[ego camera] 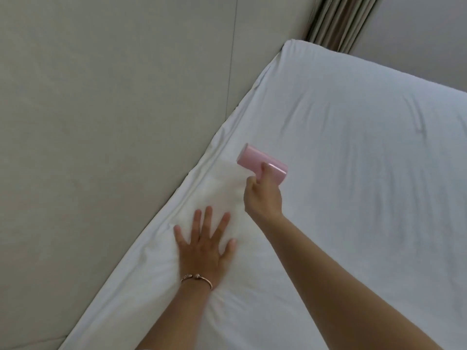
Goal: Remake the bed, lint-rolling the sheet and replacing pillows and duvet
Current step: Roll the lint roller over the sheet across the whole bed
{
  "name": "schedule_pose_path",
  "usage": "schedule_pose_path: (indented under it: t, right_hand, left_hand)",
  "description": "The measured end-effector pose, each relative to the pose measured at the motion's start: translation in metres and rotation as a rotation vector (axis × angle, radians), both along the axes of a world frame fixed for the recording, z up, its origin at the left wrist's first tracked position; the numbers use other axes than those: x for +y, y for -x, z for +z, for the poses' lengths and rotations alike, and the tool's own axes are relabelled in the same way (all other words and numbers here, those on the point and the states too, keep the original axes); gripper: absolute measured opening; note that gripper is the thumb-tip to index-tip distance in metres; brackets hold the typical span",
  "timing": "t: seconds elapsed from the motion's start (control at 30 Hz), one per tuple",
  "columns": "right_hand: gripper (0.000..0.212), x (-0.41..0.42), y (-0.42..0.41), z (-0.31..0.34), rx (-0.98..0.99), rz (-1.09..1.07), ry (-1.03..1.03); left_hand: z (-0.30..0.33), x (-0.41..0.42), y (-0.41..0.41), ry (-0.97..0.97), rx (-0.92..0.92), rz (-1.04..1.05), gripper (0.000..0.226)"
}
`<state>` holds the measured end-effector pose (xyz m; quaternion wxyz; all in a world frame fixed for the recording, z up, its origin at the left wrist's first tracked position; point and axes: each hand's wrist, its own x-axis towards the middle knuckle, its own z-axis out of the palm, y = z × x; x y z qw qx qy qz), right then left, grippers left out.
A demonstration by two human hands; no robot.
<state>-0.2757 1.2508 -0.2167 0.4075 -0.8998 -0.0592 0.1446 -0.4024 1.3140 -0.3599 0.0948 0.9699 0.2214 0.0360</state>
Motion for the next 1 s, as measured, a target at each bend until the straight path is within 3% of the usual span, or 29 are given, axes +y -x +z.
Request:
schedule_pose_path:
  t: [0.37,0.5,0.77,1.0]
  right_hand:
    - [0.070,0.069,-0.074,-0.016,0.078,-0.065,0.106]
    - [0.070,0.088,-0.078,-0.020,0.074,-0.082,0.087]
    - [0.075,0.086,-0.089,-0.029,0.063,0.061,0.283]
    - [0.074,0.094,-0.089,-0.029,0.044,0.005,0.275]
  left_hand:
    - [-0.008,0.000,-0.001,-0.008,-0.026,0.019,0.061]
    - [-0.008,0.000,0.000,-0.009,-0.043,0.023,0.061]
    - [-0.004,0.000,0.000,0.025,-0.037,0.030,0.061]
    - [-0.006,0.000,0.000,0.034,-0.039,0.038,0.060]
